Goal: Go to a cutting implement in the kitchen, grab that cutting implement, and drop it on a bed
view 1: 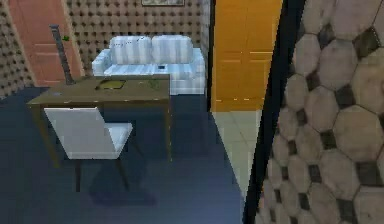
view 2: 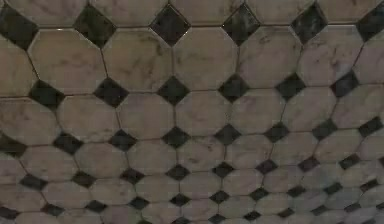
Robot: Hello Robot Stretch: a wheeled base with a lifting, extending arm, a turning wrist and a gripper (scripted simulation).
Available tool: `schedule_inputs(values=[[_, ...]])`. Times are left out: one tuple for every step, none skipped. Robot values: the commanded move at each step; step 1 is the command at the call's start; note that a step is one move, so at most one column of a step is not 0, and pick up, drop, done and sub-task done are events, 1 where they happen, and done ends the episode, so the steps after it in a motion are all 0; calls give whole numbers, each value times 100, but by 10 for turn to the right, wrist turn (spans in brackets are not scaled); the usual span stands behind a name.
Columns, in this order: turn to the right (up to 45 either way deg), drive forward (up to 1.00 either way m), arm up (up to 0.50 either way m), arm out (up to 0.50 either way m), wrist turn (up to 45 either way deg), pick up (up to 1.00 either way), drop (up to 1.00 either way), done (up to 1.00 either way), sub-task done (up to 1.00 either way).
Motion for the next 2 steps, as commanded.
schedule_inputs(values=[[0,100,0,0,0,0,0,0,0],[-120,0,0,0,0,0,0,0,0]])
